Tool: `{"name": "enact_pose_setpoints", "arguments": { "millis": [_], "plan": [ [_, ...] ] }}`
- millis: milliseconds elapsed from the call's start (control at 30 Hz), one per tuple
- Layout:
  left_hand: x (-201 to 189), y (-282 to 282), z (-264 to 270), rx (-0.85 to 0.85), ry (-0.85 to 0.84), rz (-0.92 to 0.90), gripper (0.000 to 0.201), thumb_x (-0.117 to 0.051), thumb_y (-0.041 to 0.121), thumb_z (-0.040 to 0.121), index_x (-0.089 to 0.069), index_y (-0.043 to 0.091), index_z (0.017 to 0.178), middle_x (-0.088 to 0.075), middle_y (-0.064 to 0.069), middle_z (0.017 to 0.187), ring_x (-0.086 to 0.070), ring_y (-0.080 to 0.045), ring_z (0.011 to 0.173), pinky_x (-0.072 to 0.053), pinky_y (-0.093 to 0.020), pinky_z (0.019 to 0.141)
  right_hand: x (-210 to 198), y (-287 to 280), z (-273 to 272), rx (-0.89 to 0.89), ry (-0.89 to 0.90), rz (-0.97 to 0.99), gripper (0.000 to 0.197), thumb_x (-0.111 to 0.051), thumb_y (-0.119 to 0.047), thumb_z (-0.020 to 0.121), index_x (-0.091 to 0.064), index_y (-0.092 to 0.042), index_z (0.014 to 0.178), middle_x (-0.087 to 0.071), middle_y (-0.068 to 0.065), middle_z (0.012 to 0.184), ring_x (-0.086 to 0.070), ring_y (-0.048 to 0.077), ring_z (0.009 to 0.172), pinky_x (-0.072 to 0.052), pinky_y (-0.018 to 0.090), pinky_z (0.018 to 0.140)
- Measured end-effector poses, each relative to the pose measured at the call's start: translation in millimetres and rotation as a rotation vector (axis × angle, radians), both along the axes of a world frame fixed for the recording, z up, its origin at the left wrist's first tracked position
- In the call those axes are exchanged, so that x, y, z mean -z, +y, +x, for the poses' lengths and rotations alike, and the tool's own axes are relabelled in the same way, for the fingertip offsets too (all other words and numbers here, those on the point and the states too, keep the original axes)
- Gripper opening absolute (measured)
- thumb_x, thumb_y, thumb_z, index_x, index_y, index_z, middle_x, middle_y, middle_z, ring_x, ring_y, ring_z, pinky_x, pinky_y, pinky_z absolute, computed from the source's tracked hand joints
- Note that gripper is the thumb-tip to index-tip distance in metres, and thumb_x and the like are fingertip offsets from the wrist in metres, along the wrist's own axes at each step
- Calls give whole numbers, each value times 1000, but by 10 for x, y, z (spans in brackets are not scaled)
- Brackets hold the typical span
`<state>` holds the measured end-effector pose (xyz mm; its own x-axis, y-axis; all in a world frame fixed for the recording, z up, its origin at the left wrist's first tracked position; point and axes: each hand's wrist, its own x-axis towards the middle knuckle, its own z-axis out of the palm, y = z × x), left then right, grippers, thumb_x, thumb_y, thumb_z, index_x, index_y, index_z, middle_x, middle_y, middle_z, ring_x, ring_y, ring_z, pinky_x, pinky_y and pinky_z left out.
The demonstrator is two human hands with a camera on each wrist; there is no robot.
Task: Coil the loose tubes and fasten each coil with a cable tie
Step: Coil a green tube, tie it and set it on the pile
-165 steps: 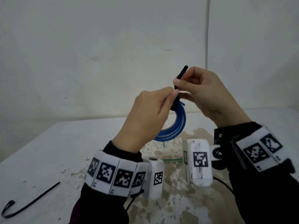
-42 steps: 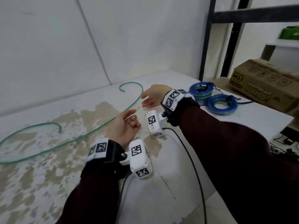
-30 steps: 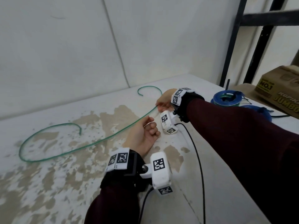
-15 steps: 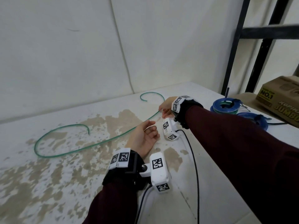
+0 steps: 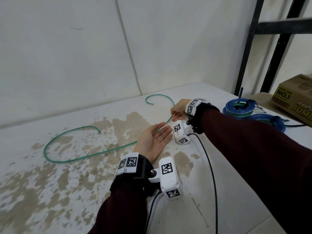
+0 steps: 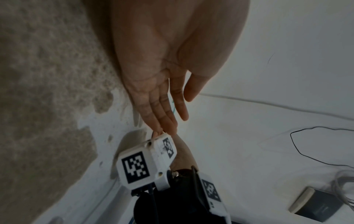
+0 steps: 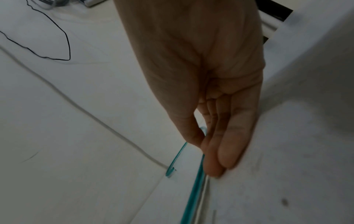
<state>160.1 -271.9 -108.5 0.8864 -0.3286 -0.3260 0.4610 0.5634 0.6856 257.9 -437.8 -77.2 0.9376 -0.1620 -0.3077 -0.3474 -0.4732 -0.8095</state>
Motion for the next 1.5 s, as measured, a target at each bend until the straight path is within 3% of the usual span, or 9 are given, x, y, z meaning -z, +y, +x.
{"name": "enact_pose_setpoints", "arguments": {
  "millis": [167, 433, 600, 700, 800, 900, 1167, 1333, 1500],
  "plan": [
    [-20, 13, -13, 6, -9, 3, 26, -41, 16, 99, -60, 3, 86, -66, -12, 69, -60, -22, 72, -50, -32, 72, -85, 63, -18, 2, -96, 58, 5, -53, -3, 90, -58, -5, 92, -62, 14, 89, -64, 20, 70, -54, 27, 58],
    [-667, 425, -121, 310, -390, 407, 30, -43, 32, 98, -63, 10, 96, -69, -6, 78, -66, -18, 61, -54, -29, 57, -710, 393, -138, 15, -573, 277, 15, -46, -11, 98, -58, -8, 106, -43, 3, 72, -32, 11, 49, -30, 17, 40],
    [-1324, 958, -70, -382, -723, 691, 13, -55, 21, 94, -60, 14, 84, -60, -4, 74, -58, -8, 54, -44, -25, 57, -1013, 894, -312, -190, -856, 156, 18, -47, -10, 97, -66, -12, 98, -42, -3, 65, -33, 11, 53, -27, 20, 49],
    [-1409, 1366, 70, -748, -841, 986, 33, -67, 28, 86, -52, 22, 114, -54, 0, 109, -54, -8, 91, -43, -21, 81, -1135, 1225, -351, -267, -933, 264, 19, -46, -9, 98, -65, -14, 94, -43, -2, 66, -36, 7, 50, -32, 19, 51],
    [-1406, 1680, 153, -630, -853, 1082, 36, -61, 27, 91, -52, 20, 126, -56, -3, 117, -56, -17, 107, -42, -20, 87, -1219, 1440, -353, -262, -946, 488, 22, -45, -10, 99, -64, -17, 92, -44, -1, 69, -37, 7, 48, -36, 22, 51],
    [-1390, 1871, 156, -377, -913, 849, 24, -44, 17, 100, -62, 8, 113, -68, -10, 84, -68, -22, 75, -51, -22, 72, -1180, 1539, -329, -221, -898, 559, 21, -43, -9, 99, -63, -14, 94, -47, 0, 71, -40, 9, 50, -41, 22, 52],
    [-1394, 1921, 162, -302, -1009, 1219, 18, -55, 29, 95, -72, 29, 102, -56, 4, 51, -38, -8, 41, -32, -19, 45, -1155, 1621, -480, -465, -994, -449, 54, -58, -27, 92, -37, -25, 142, -43, -5, 145, -37, 13, 133, -27, 30, 110],
    [-1458, 1824, 68, -278, -1052, 1248, 14, -57, 23, 94, -71, 22, 92, -58, 3, 51, -44, -7, 41, -39, -16, 48, -1127, 1790, -526, -540, -924, -339, 17, -49, -23, 97, -64, -14, 95, -54, -7, 73, -50, 13, 71, -35, 16, 59],
    [-1501, 1930, -39, -203, -994, 1057, 17, -56, 11, 94, -69, 9, 105, -72, -8, 73, -70, -19, 70, -56, -38, 81, -1238, 1513, -491, -294, -929, -267, 26, -40, -23, 100, -59, -14, 86, -54, -1, 71, -57, 19, 67, -39, 17, 55]
  ]
}}
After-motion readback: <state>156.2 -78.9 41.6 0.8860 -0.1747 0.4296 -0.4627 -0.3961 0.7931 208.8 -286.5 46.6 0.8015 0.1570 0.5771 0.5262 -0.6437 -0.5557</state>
